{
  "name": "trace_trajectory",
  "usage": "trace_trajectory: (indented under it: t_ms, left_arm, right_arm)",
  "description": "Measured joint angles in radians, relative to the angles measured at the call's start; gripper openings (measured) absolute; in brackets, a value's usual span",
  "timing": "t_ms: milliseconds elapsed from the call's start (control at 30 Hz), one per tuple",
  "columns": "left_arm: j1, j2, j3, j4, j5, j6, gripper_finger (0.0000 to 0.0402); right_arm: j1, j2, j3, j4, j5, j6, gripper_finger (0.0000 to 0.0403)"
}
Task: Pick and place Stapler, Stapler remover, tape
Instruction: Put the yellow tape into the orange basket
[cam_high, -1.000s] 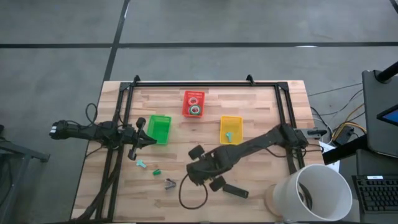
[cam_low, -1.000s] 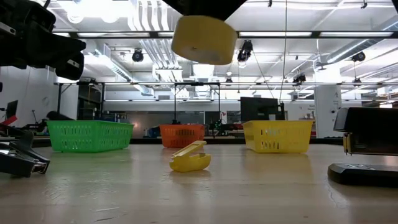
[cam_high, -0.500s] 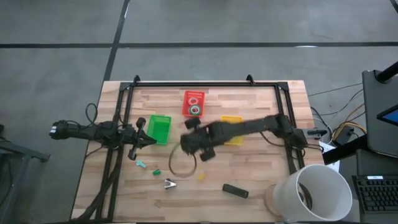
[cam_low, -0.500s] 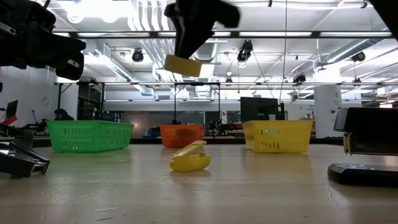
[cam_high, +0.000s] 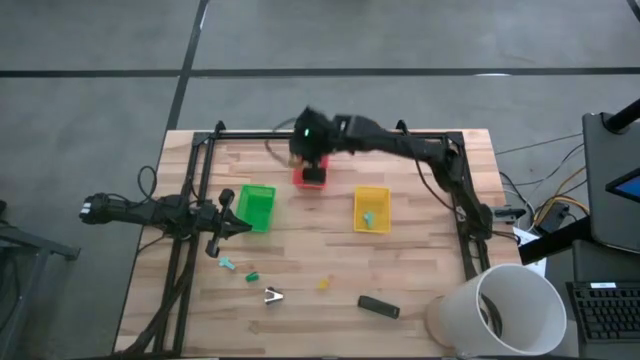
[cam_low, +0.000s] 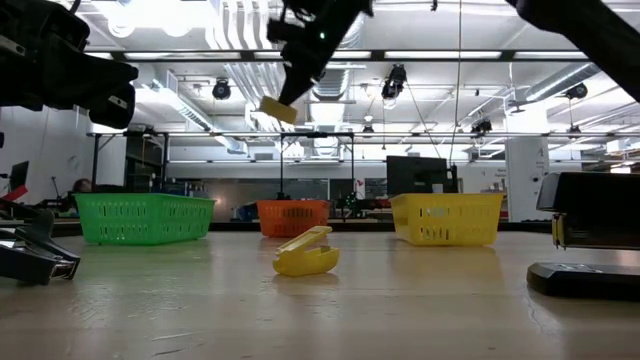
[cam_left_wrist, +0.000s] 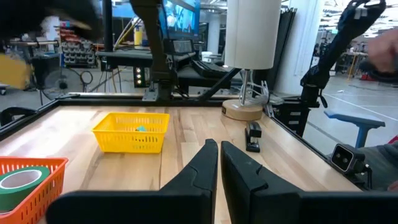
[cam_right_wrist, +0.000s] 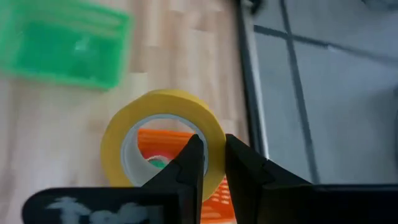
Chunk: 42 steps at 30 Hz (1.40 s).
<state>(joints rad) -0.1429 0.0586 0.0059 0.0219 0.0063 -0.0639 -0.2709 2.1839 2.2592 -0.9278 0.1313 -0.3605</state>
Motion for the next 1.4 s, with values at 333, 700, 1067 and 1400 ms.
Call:
trace_trajectory:
  t_ms: [333, 700, 1067, 1400]
  left_arm:
    - [0.000, 0.000, 0.000, 0.000, 0.000, 0.000, 0.0023]
    - [0.000, 0.000, 0.000, 0.000, 0.000, 0.000, 0.0023]
    - [0.000, 0.000, 0.000, 0.000, 0.000, 0.000, 0.0023]
    - [0.000, 0.000, 0.000, 0.000, 0.000, 0.000, 0.0023]
  right_arm:
    - [-0.159, 0.092, -0.008, 0.044, -0.046, 0.150, 0.0048]
    - [-0.182, 0.183, -0.010, 0.054, -0.053, 0.131, 0.0049]
    - [-0.181, 0.225, -0.029, 0.073, -0.065, 0.143, 0.0052]
    - [-0.181, 0.224, -0.061, 0.085, -0.084, 0.141, 0.0054]
